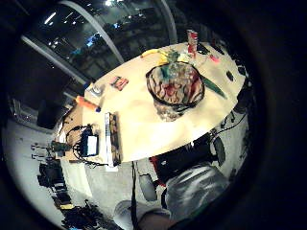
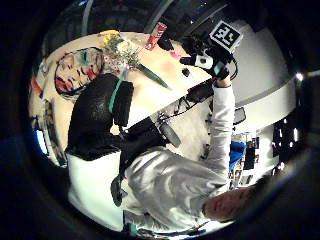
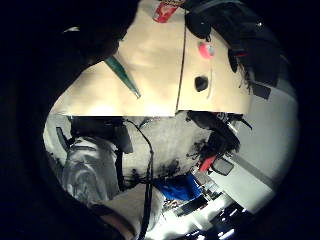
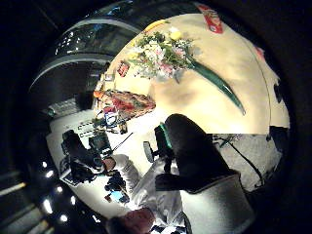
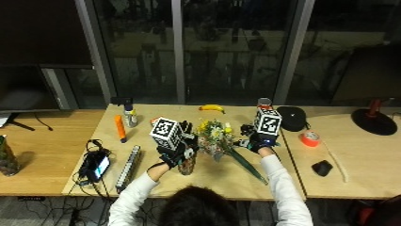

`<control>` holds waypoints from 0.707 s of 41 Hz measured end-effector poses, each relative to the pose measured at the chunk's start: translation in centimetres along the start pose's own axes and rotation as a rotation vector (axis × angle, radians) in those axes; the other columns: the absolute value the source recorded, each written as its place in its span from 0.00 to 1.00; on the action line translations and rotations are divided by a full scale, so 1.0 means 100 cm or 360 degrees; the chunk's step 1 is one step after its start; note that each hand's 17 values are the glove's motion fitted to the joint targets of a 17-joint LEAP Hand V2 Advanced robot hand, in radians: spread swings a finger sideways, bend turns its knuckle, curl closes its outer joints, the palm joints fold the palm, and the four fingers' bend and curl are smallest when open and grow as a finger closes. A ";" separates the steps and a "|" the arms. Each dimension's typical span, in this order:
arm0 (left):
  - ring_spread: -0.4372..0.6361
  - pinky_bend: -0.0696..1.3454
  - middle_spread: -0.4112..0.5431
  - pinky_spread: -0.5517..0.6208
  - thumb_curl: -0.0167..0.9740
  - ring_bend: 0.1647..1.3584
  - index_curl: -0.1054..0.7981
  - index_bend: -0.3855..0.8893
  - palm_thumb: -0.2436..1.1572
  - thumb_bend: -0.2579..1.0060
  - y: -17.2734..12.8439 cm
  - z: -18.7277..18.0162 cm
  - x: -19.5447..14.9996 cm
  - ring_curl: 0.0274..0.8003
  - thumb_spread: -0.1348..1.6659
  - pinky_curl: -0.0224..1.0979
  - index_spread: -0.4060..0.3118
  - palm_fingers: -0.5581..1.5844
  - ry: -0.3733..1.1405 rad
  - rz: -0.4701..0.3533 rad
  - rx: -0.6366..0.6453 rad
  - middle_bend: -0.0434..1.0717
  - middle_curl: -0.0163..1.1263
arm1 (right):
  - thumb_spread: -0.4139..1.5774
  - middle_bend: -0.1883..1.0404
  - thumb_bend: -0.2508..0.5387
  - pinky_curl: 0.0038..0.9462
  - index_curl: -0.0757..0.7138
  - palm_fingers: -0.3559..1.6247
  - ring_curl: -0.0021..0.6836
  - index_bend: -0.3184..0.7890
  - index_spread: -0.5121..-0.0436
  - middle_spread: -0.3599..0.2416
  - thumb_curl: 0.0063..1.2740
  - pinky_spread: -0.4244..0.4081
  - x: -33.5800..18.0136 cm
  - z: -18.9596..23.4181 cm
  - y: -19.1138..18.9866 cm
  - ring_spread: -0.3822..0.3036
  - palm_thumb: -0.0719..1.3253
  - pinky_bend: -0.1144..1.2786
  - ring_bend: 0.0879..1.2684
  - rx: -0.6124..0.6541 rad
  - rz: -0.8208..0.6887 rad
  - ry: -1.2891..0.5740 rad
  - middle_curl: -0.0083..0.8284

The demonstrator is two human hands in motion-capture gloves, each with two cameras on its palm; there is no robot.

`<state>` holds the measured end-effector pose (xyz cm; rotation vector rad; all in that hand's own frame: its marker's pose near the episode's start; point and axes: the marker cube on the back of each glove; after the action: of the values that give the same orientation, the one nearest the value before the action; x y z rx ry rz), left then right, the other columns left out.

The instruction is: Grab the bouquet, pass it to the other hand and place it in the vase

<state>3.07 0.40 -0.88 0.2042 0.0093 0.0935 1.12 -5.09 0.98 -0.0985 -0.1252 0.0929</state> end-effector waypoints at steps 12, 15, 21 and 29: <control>0.79 0.34 0.78 0.83 0.27 0.41 0.31 0.40 0.46 0.25 0.002 0.028 0.031 0.28 0.73 0.26 0.68 0.30 0.0147 0.0090 0.0089 0.25 0.24 | 0.75 0.38 0.34 0.36 0.20 0.33 0.43 0.39 0.58 0.74 0.20 0.80 0.020 0.019 -0.023 0.75 0.33 0.60 0.44 -0.0135 0.0327 -0.0028 0.36; 0.79 0.34 0.77 0.83 0.28 0.41 0.31 0.40 0.48 0.25 0.003 0.035 0.036 0.28 0.73 0.27 0.68 0.30 0.0136 0.0109 0.0066 0.26 0.25 | 0.75 0.37 0.32 0.36 0.22 0.33 0.42 0.39 0.59 0.74 0.21 0.80 0.032 0.031 -0.039 0.75 0.33 0.60 0.42 -0.0100 0.0334 -0.0054 0.37; 0.79 0.34 0.76 0.84 0.30 0.42 0.32 0.40 0.50 0.24 0.010 0.037 0.038 0.29 0.73 0.28 0.69 0.29 0.0115 0.0118 0.0042 0.26 0.27 | 0.76 0.36 0.30 0.36 0.24 0.32 0.43 0.38 0.61 0.73 0.22 0.80 0.048 0.050 -0.054 0.75 0.34 0.59 0.42 0.0069 0.0355 0.0059 0.38; 0.80 0.34 0.77 0.84 0.32 0.42 0.34 0.41 0.51 0.21 0.013 0.037 0.029 0.29 0.74 0.29 0.69 0.29 0.0105 0.0097 0.0024 0.26 0.28 | 0.76 0.37 0.29 0.35 0.26 0.34 0.44 0.37 0.64 0.72 0.23 0.80 0.064 0.091 -0.074 0.72 0.35 0.58 0.44 -0.0042 0.0384 -0.0011 0.40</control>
<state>5.94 1.20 2.99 0.2166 0.0697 0.1607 6.89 -10.91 11.51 -0.1394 -0.1210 0.3326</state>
